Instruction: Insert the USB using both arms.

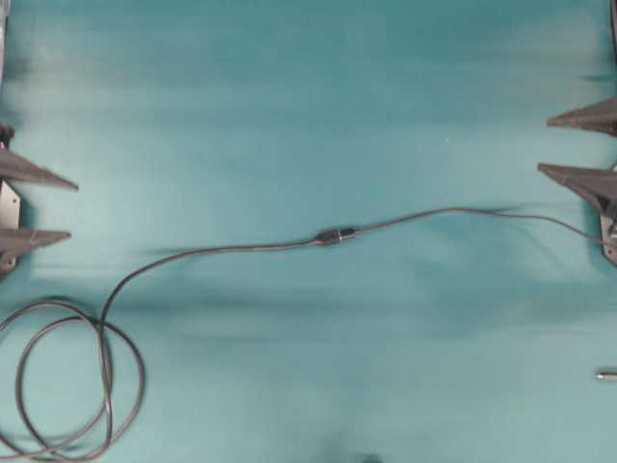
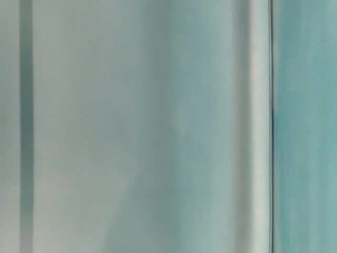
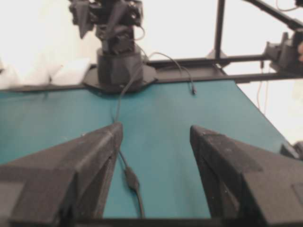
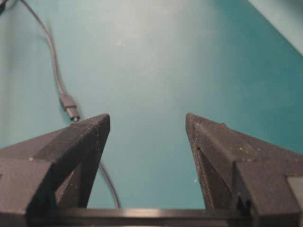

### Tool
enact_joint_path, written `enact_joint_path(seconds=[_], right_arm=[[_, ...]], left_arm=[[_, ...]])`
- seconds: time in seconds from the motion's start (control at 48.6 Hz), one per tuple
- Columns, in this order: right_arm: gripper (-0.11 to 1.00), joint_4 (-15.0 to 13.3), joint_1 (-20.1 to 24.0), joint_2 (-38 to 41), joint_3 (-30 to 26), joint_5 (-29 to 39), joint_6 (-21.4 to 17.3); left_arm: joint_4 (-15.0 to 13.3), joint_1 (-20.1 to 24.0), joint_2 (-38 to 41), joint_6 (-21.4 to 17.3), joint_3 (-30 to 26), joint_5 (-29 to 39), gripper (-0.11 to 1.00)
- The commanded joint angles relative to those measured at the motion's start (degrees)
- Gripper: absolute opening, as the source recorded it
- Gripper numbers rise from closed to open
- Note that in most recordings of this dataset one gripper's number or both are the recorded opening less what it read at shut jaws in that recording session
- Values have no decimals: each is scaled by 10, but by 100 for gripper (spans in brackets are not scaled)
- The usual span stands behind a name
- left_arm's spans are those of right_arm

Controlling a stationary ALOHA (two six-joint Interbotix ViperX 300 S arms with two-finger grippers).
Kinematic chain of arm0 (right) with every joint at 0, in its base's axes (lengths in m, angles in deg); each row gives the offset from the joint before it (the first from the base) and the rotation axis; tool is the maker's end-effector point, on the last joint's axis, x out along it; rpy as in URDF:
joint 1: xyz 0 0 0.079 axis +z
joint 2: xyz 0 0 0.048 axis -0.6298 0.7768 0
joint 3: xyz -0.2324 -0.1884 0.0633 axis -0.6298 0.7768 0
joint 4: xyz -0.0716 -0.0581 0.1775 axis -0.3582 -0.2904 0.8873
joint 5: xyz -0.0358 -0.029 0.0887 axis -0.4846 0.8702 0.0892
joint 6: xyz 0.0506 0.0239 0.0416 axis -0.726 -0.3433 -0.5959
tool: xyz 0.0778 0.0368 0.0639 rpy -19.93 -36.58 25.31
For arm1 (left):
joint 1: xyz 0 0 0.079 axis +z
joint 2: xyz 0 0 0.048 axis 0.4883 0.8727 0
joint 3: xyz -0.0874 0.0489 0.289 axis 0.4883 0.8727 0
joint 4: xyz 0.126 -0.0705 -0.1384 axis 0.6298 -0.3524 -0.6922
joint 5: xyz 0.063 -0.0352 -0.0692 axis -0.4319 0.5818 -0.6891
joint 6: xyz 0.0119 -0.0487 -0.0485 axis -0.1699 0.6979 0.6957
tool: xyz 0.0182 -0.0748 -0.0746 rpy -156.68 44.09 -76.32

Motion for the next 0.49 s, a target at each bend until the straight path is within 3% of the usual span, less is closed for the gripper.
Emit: enact_joint_path(seconds=[0.0,0.267,0.473], right_arm=[[71,-8,-1,4,-6,0,-3],[70,-11,-23,4,-9,47,-11],[70,-11,-40,4,-10,59,-16]], left_arm=[[1,10,4,-10,6,-29,69],[1,47,4,-16,31,-72,69],[1,47,5,-20,33,-114,69]])
